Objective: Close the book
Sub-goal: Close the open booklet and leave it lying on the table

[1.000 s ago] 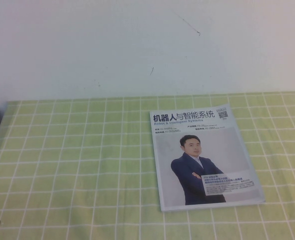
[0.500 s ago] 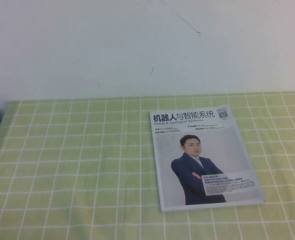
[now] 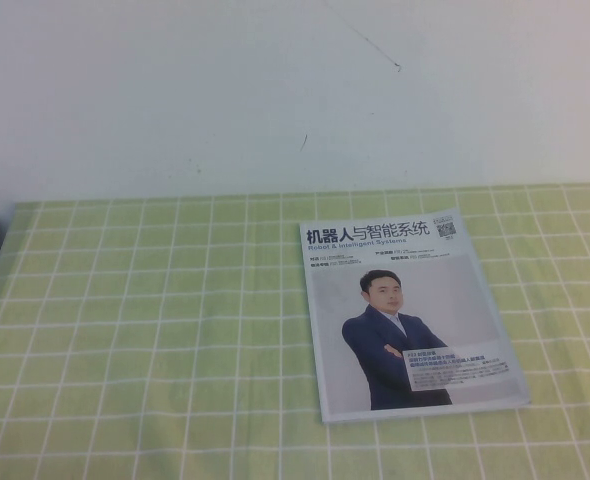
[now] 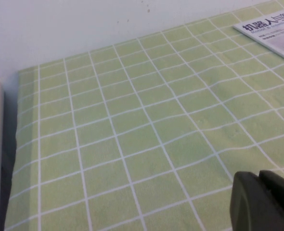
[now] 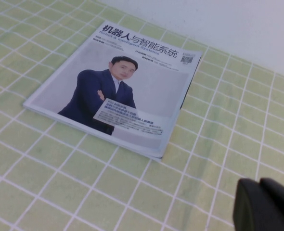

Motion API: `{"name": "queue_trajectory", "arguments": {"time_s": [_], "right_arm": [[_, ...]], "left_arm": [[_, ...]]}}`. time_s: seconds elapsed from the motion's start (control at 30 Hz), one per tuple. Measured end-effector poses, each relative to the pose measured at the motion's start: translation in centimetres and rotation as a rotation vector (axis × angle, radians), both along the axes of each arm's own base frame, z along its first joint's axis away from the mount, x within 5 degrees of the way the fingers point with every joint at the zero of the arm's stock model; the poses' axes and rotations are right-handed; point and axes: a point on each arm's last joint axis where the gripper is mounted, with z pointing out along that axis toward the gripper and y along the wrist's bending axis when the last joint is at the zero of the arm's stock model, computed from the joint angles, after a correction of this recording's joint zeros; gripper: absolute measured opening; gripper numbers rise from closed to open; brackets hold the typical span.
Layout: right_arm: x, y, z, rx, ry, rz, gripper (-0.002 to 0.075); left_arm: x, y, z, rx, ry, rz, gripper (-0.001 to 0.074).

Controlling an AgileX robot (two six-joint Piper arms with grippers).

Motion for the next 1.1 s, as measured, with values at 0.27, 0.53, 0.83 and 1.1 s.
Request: {"name": "queue_trajectory", "arguments": {"time_s": [0.27, 0.53, 0.83, 1.1], "right_arm": [[0.00, 0.00, 0.00, 0.000, 0.000, 0.000, -0.0004], [0.00, 0.00, 0.00, 0.000, 0.000, 0.000, -0.0004], [0.00, 0.00, 0.00, 0.000, 0.000, 0.000, -0.0004], [0.00, 0.00, 0.00, 0.000, 0.000, 0.000, -0.0004]], "left_arm": [[0.03, 0.14, 0.00, 0.000, 0.000, 0.027, -0.0004], [0.06, 0.27, 0.00, -0.010, 0.002, 0.056, -0.0004], [0.07, 0.32, 0.00, -0.025, 0.005, 0.069, -0.0004], [0.07, 0.33, 0.00, -0.024, 0.005, 0.069, -0.0004]]}}
